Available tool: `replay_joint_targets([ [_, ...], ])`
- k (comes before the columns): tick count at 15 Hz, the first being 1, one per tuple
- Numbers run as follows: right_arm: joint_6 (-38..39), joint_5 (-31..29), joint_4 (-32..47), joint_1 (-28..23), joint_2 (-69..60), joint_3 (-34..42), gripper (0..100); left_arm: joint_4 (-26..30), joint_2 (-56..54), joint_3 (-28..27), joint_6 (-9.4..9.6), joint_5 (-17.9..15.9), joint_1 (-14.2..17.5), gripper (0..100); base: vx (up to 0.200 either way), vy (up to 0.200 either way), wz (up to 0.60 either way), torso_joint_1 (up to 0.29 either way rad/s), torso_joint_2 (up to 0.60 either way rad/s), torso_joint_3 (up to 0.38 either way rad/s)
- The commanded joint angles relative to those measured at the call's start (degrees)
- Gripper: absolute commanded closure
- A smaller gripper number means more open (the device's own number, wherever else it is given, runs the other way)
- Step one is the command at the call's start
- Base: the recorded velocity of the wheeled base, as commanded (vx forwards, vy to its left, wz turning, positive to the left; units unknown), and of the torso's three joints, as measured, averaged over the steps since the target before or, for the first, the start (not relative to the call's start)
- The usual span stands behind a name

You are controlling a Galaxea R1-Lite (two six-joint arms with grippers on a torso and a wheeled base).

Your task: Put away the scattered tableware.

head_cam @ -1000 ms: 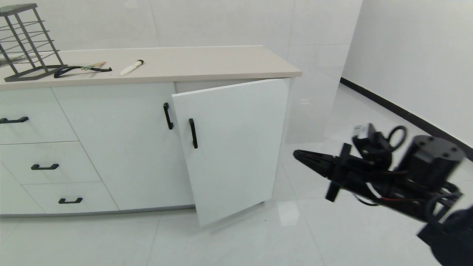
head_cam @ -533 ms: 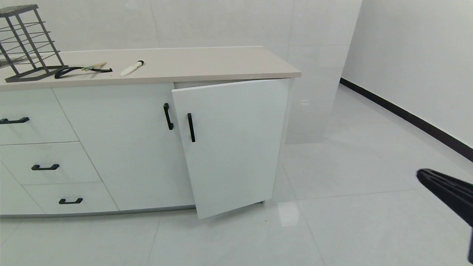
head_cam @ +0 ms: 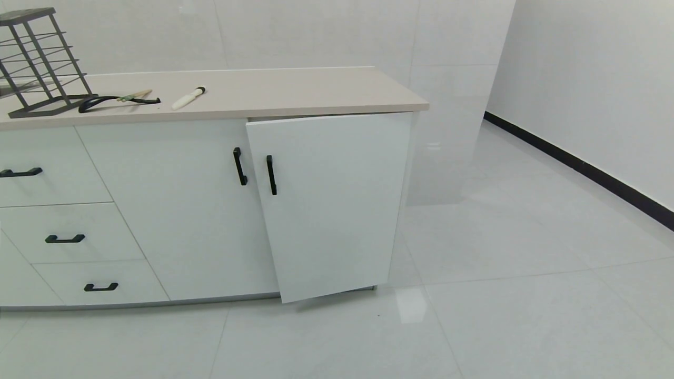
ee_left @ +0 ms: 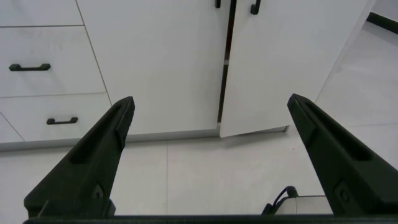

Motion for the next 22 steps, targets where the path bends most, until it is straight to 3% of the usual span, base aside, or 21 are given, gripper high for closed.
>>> replay_joint_targets([
  [1, 1.3, -3.5, 3.6, -2.8, -7.7, 2.9, 100, 0.0, 0.0, 0.0, 0.00, 0.0, 0.1, 0, 0.000, 0.000, 0.00, 0.000, 0.00, 0.000],
  [2, 1.5, -6.8, 6.6, -2.1, -9.9, 5.0, 100, 0.0, 0.0, 0.0, 0.00, 0.0, 0.0, 0, 0.000, 0.000, 0.00, 0.000, 0.00, 0.000],
  [3, 1.7, -14.6, 15.9, -1.9, -11.2, 5.0, 100, 0.0, 0.0, 0.0, 0.00, 0.0, 0.0, 0, 0.000, 0.000, 0.00, 0.000, 0.00, 0.000],
  [4, 2.4, -22.1, 19.0, -1.8, -11.2, 5.0, 100, 0.0, 0.0, 0.0, 0.09, 0.0, 0.0, 0, 0.000, 0.000, 0.00, 0.000, 0.00, 0.000],
  [5, 4.5, -24.5, 19.8, -1.8, -11.2, 4.9, 100, 0.0, 0.0, 0.0, 0.09, 0.0, 0.0, 0, 0.000, 0.000, 0.00, 0.000, 0.00, 0.000],
  [8, 6.0, -25.3, 19.7, -1.8, -11.2, 4.9, 100, 0.1, 0.0, 0.0, 0.18, 0.1, 0.1, 0, 0.000, 0.000, 0.00, 0.000, 0.00, 0.000],
  [9, 6.0, -25.3, 19.8, -1.8, -11.1, 5.0, 100, -0.1, 0.0, 0.0, 0.70, 2.1, 0.1, 0, 0.000, 0.000, 0.00, 0.000, 0.00, 0.000],
  [10, 6.1, -25.3, 19.8, -1.8, -11.2, 4.9, 100, -0.1, 0.0, 0.0, 2.02, 1.8, 0.0, 0, 0.000, 0.000, 0.00, 0.000, 0.00, 0.000],
  [11, 6.1, -25.3, 19.8, -1.8, -11.2, 4.9, 100, 0.0, 0.0, 0.0, 2.11, 1.3, 0.1, 0, 0.000, 0.000, 0.00, 0.000, 0.00, 0.000],
  [15, 6.0, -25.4, 19.8, -1.8, -11.2, 4.9, 100, 0.0, 0.0, 0.0, 1.58, 1.3, 0.1, 0, 0.000, 0.000, 0.00, 0.000, 0.00, 0.000],
  [19, 6.0, -25.5, 19.8, -1.8, -11.1, 4.9, 100, 0.0, 0.0, 0.0, 1.49, 1.3, 0.0, 0, 0.000, 0.000, 0.60, 0.006, 0.01, 0.002],
  [22, 6.0, -25.5, 19.8, -1.8, -11.1, 4.9, 100, 0.0, 0.0, 0.0, 1.49, 1.4, 0.0, 0, 0.200, 0.000, 0.40, -0.001, 0.00, 0.004],
])
